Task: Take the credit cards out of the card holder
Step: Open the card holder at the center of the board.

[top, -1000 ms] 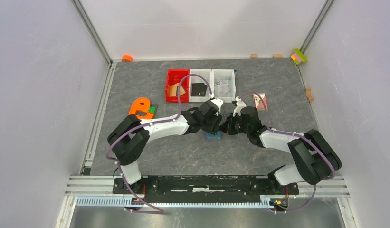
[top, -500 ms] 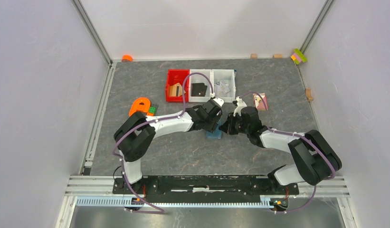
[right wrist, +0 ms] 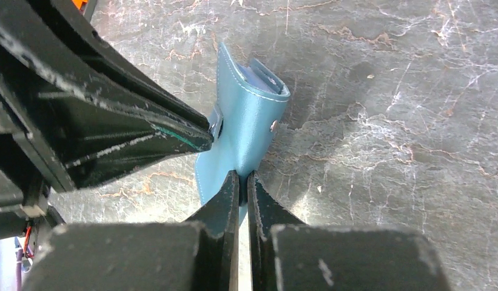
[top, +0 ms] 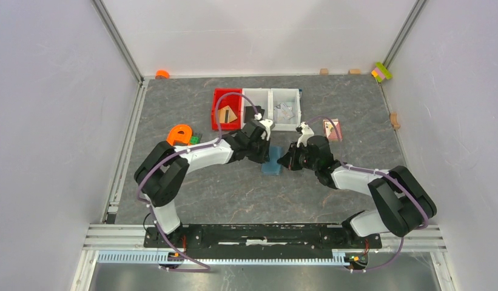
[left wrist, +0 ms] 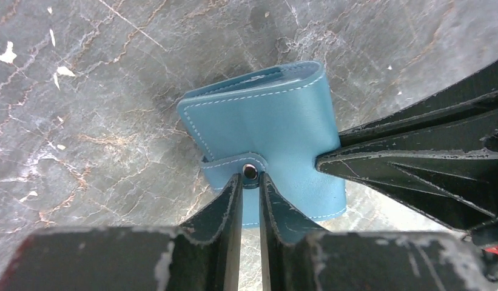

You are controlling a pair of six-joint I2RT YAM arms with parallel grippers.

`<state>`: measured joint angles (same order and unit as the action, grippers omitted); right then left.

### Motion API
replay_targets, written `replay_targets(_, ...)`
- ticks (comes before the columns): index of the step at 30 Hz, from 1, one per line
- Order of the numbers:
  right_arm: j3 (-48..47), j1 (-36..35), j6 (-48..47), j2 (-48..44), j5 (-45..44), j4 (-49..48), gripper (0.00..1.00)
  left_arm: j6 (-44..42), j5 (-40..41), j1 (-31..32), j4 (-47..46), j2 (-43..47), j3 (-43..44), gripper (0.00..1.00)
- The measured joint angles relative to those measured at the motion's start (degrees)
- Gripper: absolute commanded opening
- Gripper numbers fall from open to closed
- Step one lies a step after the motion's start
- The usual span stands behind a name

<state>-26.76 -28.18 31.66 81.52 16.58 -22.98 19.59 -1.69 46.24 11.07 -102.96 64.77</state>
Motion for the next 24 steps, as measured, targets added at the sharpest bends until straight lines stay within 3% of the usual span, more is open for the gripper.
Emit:
replay_targets(3,0.0,-0.2,0.0,0.0,0.1,-0.6,0.00,2.2,-6.6,-3.5,-3.1,1.2,-2.7,0.18)
replay_targets(6,0.0,0.0,-0.2,-0.1,0.0,1.0,0.00,2.9,-6.7,-7.3,-3.8,1.9,-5.0,0.12)
replay_targets(9,0.0,0.1,-0.2,-0.2,0.0,1.6,0.00,3.8,-5.7,-10.3,-4.1,2.2,-6.8,0.13)
replay_targets(10,0.0,0.1,-0.2,-0.2,0.0,1.7,0.00,4.2,-5.6,-11.1,-4.2,2.6,-7.7,0.19)
replay_targets(13,0.0,0.1,-0.2,-0.3,0.0,1.7,0.00,4.7,-4.9,-11.9,-4.2,4.4,-9.7,0.51)
replay_targets(15,0.0,0.1,-0.2,-0.3,0.0,1.8,0.00,4.6,-4.5,-11.1,-4.3,5.7,-9.9,0.61)
replay_targets(24,0.0,0.1,-0.2,-0.3,0.0,1.9,0.00,1.7,-1.0,-1.6,-5.2,8.4,-8.8,0.74)
